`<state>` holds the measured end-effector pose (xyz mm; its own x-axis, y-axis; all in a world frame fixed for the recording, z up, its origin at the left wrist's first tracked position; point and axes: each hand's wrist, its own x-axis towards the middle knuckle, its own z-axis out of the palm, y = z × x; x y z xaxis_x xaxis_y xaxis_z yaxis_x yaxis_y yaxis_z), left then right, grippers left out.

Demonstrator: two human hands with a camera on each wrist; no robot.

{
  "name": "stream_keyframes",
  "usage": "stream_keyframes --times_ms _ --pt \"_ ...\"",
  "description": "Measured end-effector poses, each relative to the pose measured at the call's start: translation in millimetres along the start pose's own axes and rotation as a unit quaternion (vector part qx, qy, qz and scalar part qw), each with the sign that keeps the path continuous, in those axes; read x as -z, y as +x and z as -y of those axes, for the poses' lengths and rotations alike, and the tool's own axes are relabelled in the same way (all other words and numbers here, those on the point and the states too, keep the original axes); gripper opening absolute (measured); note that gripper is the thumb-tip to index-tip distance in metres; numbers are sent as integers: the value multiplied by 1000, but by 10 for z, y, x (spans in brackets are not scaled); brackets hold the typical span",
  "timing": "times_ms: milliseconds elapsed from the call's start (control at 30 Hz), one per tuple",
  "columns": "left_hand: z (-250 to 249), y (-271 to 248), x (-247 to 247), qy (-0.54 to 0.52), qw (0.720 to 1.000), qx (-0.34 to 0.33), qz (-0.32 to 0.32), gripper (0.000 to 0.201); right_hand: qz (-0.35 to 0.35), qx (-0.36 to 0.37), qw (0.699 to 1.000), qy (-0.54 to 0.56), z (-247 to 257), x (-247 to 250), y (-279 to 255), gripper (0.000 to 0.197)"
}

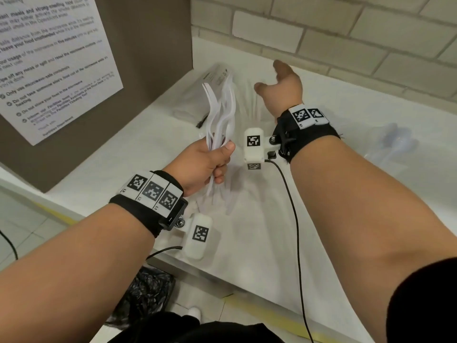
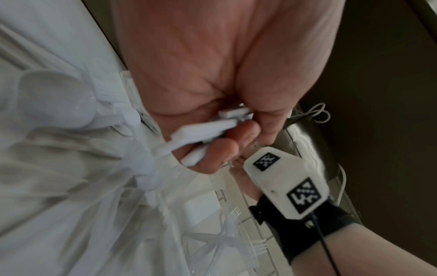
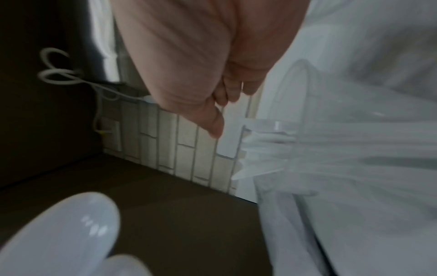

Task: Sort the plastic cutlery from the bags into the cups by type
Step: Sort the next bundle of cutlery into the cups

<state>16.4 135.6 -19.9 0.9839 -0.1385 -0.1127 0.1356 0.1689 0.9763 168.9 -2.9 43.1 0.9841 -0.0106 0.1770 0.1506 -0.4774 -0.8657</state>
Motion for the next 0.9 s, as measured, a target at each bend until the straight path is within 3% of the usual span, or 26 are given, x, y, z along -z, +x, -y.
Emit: stream_keyframes --times_ms 67,167,267,333,500,600,667,833,900 --pt "1 3 -31 -2 1000 2 7 19 -26 30 999 13 85 116 -88 55" --pt "2 26 -94 17 1000 2 -23 21 -33 53 993 100 174 259 -404 12" --pt "-13 66 -201 43 998 -7 -55 20 65 65 990 104 197 319 -789 25" --pt "-24 92 -285 49 997 -10 -54 17 104 75 990 67 145 299 -933 22" --pt "-27 101 -443 50 998 -13 -21 11 73 57 994 57 -18 294 -1015 13" --pt "-15 91 -494 26 1000 0 -11 14 63 36 996 55 -37 337 -1099 29" --pt "15 83 -524 5 1000 12 -5 16 57 40 996 53 -28 381 -1140 27" --pt "74 48 -556 7 1000 8 -5 22 37 -3 990 136 40 524 -1179 11" --pt "67 34 -567 12 1000 10 0 26 -1 -18 979 204 89 571 -1181 9"
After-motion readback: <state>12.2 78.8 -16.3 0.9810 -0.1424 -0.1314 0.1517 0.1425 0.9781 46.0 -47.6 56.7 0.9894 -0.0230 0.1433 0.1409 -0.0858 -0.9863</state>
